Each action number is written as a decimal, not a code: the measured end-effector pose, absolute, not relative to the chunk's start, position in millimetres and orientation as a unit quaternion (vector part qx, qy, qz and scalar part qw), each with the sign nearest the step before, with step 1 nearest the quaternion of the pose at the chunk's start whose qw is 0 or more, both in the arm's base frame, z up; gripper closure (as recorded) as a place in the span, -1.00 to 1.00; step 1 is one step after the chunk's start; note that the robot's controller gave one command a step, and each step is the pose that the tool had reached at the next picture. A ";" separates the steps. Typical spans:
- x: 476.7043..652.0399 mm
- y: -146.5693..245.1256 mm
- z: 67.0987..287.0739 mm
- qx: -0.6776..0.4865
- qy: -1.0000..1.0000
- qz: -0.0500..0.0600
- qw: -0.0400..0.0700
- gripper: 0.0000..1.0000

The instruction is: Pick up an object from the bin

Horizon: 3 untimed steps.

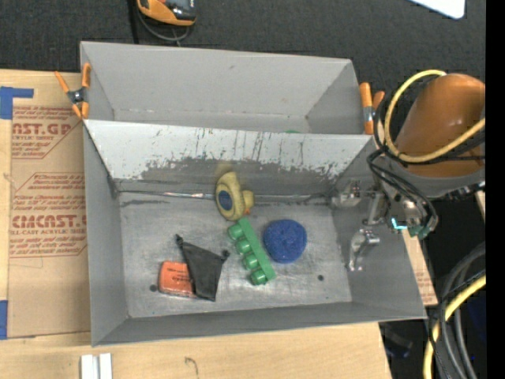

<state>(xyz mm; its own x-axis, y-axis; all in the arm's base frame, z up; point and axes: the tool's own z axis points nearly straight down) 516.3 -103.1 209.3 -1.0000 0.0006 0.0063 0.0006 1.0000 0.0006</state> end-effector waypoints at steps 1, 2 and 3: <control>518.1 -102.6 213.1 0.000 -1.000 0.000 -0.001 -1.00; 538.7 -72.8 143.8 0.017 -1.000 0.001 -0.004 -1.00; 563.2 -53.8 141.6 0.107 -0.994 0.000 0.002 -1.00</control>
Offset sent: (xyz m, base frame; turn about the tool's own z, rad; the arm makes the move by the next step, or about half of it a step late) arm 0.0401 0.0610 -0.1393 -0.0713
